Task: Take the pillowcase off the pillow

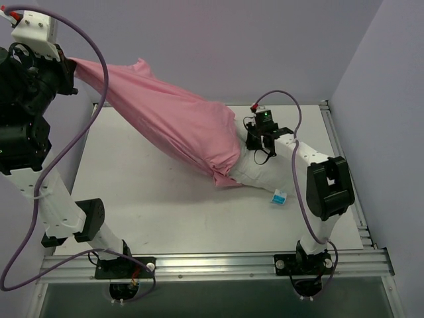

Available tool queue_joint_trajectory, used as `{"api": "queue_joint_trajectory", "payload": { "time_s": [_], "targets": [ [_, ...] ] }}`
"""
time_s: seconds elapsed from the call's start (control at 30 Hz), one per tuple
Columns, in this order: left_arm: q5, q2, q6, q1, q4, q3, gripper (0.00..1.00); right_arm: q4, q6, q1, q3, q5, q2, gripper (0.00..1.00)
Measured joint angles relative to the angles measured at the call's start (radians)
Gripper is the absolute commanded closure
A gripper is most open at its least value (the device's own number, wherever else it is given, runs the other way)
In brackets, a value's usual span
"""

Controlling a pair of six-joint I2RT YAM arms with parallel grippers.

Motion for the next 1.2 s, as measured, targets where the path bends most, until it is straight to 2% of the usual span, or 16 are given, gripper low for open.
{"api": "queue_joint_trajectory", "payload": {
  "time_s": [0.3,0.57,0.73,0.83,1.03,1.2],
  "targets": [
    [-0.034,-0.001,0.038,0.003,0.009,-0.032,0.98,-0.013,-0.027,-0.109,0.037,-0.005,0.047,1.0],
    [-0.051,-0.002,0.093,0.003,0.034,-0.136,0.98,-0.013,-0.038,-0.239,0.053,0.037,0.056,1.0],
    [-0.057,-0.012,0.119,0.027,0.111,-0.249,0.98,-0.018,-0.049,-0.309,0.057,0.069,0.062,1.0],
    [-0.038,-0.013,0.106,0.124,0.143,-0.321,0.98,-0.02,-0.052,-0.32,0.056,0.088,0.062,1.0],
    [0.055,0.01,-0.004,0.36,0.143,-0.327,0.98,-0.036,-0.065,-0.325,0.056,0.099,0.064,1.0],
    [0.11,-0.027,-0.065,0.432,0.23,-0.362,0.98,-0.039,-0.077,-0.331,0.056,0.1,0.068,1.0]
  ]
}}
